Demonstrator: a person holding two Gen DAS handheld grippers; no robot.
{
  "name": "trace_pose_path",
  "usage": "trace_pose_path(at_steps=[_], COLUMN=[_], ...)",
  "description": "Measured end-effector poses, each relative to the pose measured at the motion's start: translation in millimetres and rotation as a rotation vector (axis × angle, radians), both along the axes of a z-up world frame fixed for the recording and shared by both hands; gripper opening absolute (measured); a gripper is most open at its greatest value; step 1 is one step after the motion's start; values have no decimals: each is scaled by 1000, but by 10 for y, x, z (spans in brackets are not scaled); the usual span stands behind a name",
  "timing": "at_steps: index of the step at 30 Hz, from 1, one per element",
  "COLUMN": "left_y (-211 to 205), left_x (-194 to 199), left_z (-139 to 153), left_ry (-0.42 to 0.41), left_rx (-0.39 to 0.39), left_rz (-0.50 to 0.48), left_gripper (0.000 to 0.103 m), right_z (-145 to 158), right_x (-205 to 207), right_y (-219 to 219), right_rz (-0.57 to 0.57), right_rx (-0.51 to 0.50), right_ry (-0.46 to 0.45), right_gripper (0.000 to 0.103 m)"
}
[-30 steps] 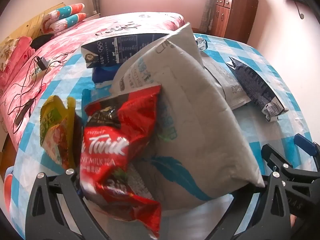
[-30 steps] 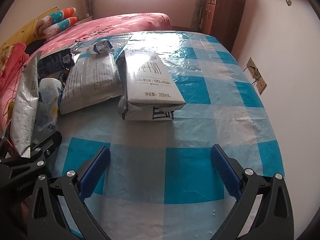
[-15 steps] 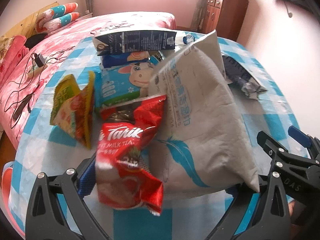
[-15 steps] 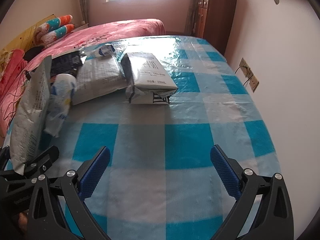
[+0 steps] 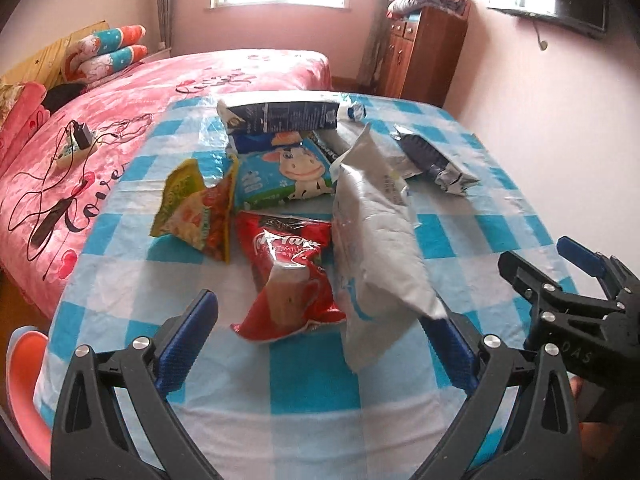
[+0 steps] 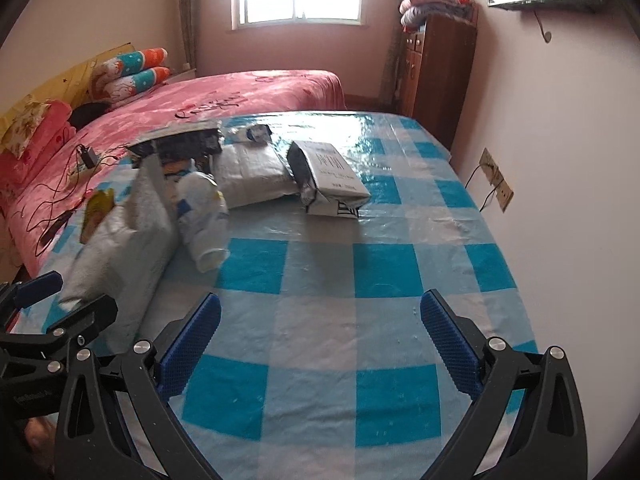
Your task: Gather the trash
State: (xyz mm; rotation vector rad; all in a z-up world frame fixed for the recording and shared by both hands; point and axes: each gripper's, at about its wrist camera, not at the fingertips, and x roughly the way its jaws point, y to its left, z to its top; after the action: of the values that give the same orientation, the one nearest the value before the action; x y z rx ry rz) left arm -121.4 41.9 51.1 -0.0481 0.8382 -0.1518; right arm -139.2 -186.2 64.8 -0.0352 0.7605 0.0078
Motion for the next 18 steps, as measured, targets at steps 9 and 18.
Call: trace_pose_path(at_steps=[9,18], left_y=[162,296], left_x=[-284,-494], left_z=[224,413], left_ry=[-43,-84], left_rx=[-44,-71], left_rz=[2,6], left_gripper=[99,99], right_z=[234,394], right_x=[-322,-568], right_y=[165,321], right_rz=[15,15], right_rx=[-28,-55], right_ry=[-49,-69], right_gripper=[99,99])
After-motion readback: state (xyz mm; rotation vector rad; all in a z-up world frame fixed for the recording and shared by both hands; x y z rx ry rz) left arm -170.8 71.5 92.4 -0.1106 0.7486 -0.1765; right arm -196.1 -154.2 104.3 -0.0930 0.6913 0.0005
